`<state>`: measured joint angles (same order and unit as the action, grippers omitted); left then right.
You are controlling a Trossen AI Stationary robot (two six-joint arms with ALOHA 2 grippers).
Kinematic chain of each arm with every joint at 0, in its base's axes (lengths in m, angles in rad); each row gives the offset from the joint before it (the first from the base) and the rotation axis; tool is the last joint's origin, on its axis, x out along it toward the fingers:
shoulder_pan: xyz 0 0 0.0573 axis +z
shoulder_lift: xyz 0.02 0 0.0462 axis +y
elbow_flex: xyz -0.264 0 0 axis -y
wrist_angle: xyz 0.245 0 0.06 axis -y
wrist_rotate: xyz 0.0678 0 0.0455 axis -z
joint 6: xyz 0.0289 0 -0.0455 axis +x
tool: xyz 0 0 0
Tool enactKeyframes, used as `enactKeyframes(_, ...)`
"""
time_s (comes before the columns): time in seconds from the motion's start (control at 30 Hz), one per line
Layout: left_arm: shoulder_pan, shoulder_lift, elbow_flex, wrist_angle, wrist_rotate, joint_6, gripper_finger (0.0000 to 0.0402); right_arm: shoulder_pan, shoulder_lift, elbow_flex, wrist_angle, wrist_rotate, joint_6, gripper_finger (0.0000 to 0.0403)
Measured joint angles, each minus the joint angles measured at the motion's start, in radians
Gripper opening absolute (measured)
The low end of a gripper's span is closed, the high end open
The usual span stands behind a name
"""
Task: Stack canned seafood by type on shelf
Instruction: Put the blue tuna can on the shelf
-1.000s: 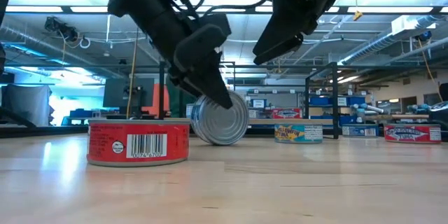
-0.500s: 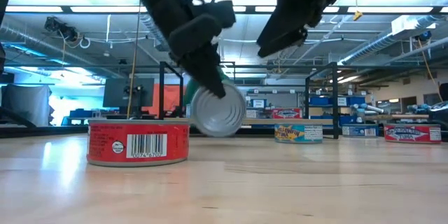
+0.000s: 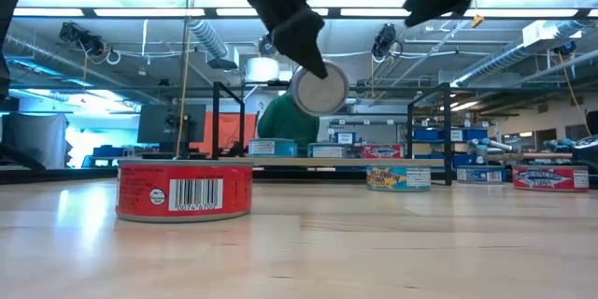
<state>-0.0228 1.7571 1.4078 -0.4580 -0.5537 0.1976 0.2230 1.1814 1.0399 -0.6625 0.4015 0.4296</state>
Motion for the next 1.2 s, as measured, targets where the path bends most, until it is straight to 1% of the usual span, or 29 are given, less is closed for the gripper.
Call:
enactKeyframes(0.17, 0.059, 0.045, 0.0, 0.088, -0.026, 0.159, 0.0148, 0.044, -0.051, 0.0, -0.092, 0.073, 0.052, 0.0194)
enactKeyframes(0.33, 0.091, 0.103, 0.0, 0.161, -0.069, 0.29, 0.0148, 0.078, -0.064, 0.001, -0.112, 0.124, 0.097, 0.0171)
enactKeyframes(0.7, 0.157, 0.204, -0.001, 0.2, -0.077, 0.321, 0.0148, 0.099, -0.059, 0.001, -0.11, 0.133, 0.116, 0.0164)
enactKeyframes(0.9, 0.177, 0.219, -0.001, 0.213, -0.065, 0.35, 0.0148, 0.099, -0.057, 0.001, -0.11, 0.133, 0.117, 0.0165)
enactKeyframes(0.97, 0.18, 0.219, 0.0, 0.214, -0.055, 0.349, 0.0156, 0.099, -0.057, 0.001, -0.11, 0.133, 0.121, 0.0164)
enactKeyframes(1.07, 0.186, 0.22, 0.0, 0.216, -0.043, 0.352, 0.018, 0.099, -0.057, 0.001, -0.109, 0.131, 0.128, 0.0163)
enactKeyframes(1.2, 0.194, 0.221, -0.001, 0.219, 0.021, 0.347, 0.0192, 0.099, -0.057, 0.001, -0.109, 0.13, 0.128, 0.0164)
